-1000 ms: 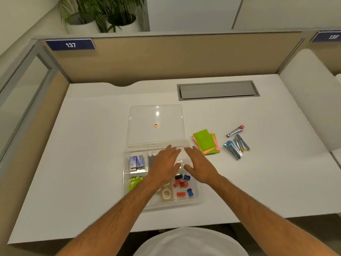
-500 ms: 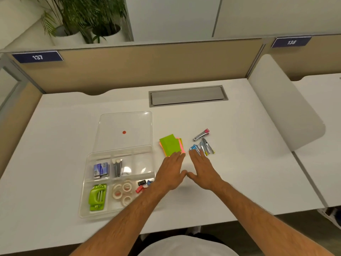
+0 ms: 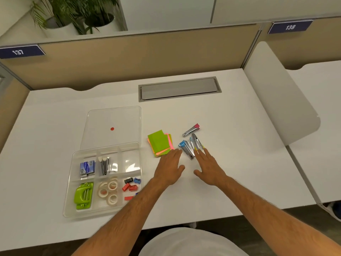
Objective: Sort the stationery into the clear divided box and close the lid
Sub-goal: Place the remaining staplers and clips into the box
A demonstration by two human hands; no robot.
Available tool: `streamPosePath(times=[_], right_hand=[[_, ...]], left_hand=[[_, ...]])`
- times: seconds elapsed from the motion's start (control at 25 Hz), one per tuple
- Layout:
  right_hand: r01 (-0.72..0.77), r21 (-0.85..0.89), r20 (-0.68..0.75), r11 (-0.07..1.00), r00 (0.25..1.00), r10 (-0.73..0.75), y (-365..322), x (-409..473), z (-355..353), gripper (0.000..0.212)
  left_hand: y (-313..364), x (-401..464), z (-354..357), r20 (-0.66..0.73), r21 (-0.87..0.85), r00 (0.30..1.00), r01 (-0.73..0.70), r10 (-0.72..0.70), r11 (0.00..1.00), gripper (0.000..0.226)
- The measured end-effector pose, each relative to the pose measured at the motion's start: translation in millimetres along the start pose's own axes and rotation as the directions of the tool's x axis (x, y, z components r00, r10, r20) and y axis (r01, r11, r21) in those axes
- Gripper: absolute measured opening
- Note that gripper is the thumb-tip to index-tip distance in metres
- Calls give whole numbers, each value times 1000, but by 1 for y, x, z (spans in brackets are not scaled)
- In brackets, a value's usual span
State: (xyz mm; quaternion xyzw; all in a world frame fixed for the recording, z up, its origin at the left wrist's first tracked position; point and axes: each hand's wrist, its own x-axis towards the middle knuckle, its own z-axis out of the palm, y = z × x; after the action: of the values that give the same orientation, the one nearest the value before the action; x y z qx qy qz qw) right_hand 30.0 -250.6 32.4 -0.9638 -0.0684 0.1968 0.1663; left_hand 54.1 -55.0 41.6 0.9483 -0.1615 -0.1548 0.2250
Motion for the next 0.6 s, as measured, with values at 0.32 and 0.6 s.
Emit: streamPosePath(times=[0.32, 0.6], right_hand=[[-16, 66, -49, 998, 999, 19, 13, 26, -11, 57], [-44, 123, -78, 991, 996, 54, 17, 62, -25, 33]], left_hand=[[-6, 55, -3, -1, -23, 1000, 24, -24, 999, 55], [-12, 97, 2, -21, -8, 995, 97, -97, 995, 38]])
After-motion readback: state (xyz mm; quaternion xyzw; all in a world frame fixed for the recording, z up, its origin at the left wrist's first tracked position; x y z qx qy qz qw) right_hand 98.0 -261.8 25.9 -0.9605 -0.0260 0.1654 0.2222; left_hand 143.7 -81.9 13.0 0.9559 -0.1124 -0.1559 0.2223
